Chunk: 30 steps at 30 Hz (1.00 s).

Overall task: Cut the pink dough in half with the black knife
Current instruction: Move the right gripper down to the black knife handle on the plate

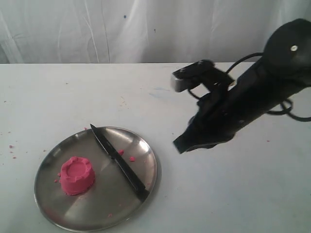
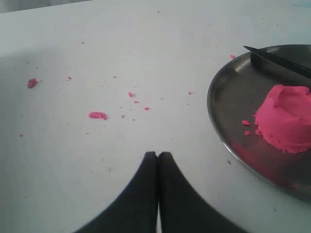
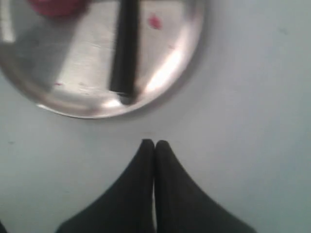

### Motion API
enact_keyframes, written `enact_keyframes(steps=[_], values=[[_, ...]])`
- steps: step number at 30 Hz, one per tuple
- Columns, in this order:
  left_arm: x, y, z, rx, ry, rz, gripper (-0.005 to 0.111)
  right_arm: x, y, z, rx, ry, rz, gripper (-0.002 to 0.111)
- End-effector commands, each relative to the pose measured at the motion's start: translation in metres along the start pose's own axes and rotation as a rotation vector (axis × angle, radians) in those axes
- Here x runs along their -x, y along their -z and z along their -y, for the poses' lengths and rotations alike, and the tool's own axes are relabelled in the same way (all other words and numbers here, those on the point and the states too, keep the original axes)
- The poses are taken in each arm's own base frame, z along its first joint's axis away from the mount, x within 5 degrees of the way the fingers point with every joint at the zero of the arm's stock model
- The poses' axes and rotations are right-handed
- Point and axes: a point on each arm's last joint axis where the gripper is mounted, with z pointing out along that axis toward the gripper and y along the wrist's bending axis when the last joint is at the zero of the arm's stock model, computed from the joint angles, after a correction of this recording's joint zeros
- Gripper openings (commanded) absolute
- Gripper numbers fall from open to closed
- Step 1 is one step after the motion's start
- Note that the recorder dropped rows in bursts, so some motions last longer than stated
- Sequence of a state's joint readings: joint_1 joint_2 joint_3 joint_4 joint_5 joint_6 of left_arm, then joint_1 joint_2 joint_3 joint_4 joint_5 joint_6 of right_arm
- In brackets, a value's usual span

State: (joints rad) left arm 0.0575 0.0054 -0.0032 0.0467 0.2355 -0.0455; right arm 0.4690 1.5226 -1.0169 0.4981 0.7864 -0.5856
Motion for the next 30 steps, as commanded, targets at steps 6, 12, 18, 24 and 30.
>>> enact_keyframes(steps=[6,12,18,24,30], values=[[-0.001,0.000,0.000,-0.001,0.007,0.005,0.000,0.008,-0.044,-0.048,0.195,0.224,-0.016,0.019],[-0.001,0.000,0.000,-0.001,0.007,0.005,0.000,0.008,-0.051,-0.067,0.126,0.309,-0.027,0.028],[-0.001,0.000,0.000,-0.001,0.007,0.005,0.000,0.025,-0.064,-0.068,-0.079,0.341,-0.060,0.048],[-0.001,0.000,0.000,-0.001,0.007,0.005,0.000,0.062,-0.094,-0.067,-0.131,0.275,-0.083,0.048],[-0.001,0.000,0.000,-0.001,0.007,0.005,0.000,0.075,-0.131,-0.057,-0.170,0.275,-0.179,0.048]])
